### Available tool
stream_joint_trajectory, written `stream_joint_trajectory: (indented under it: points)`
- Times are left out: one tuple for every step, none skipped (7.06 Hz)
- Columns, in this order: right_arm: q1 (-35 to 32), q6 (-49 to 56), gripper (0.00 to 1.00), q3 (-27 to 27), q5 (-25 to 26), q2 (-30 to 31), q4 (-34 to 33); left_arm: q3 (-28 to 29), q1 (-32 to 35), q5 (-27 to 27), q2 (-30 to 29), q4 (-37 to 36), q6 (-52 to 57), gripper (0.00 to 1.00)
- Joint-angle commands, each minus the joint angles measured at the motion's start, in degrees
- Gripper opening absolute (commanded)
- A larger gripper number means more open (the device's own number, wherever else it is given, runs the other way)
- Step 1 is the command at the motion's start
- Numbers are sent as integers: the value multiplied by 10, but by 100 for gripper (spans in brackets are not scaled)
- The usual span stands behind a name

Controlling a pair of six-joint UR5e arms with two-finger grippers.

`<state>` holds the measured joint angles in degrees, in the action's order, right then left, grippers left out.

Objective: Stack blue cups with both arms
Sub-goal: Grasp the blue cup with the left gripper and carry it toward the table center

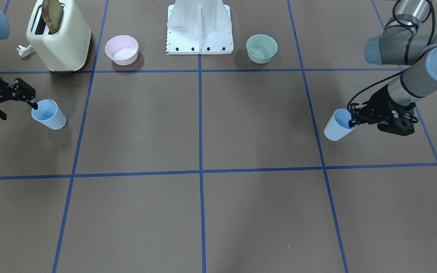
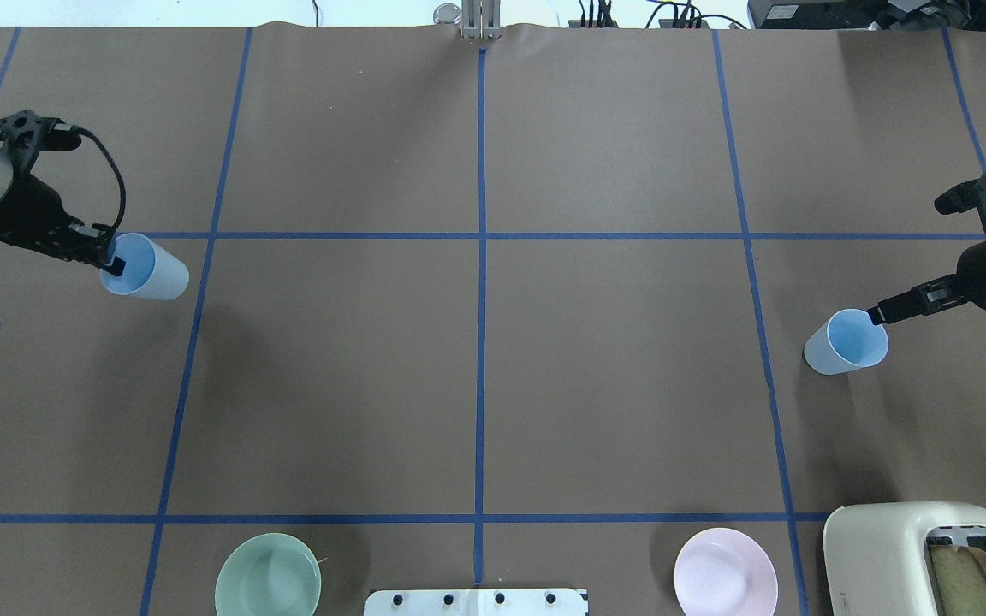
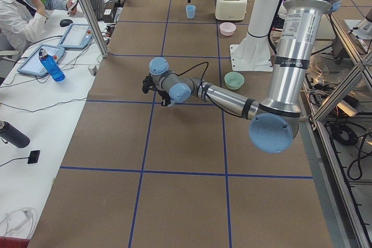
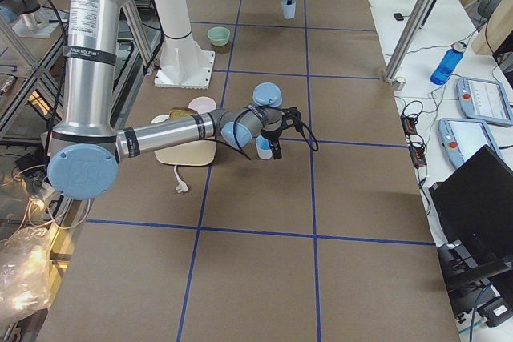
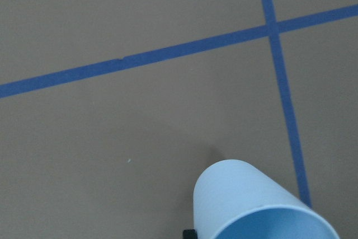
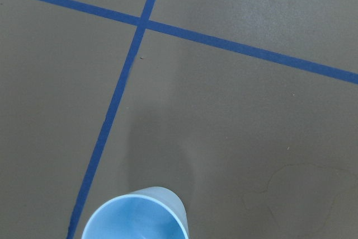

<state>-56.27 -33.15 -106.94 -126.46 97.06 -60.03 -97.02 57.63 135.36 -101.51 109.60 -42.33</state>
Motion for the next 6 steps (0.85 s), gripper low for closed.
stream_joint_trajectory:
  points:
    - [1, 0, 98, 9, 0, 7, -1, -23, -22, 1, -66, -61, -110, 0]
    - [5, 0, 97, 9, 0, 8, -4, -26, -45, -2, -105, -87, -162, 0]
    - [11, -1, 95, 9, 3, 7, -10, -26, -83, -25, -136, -89, -227, 0]
    - [19, -1, 94, 10, 7, 5, -11, -25, -125, -59, -162, -90, -278, 0]
    - [23, -1, 93, 11, 6, 2, -11, -22, -153, -64, -185, -90, -317, 0]
    - [27, -1, 93, 14, 7, 1, -11, -17, -178, -77, -206, -90, -359, 0]
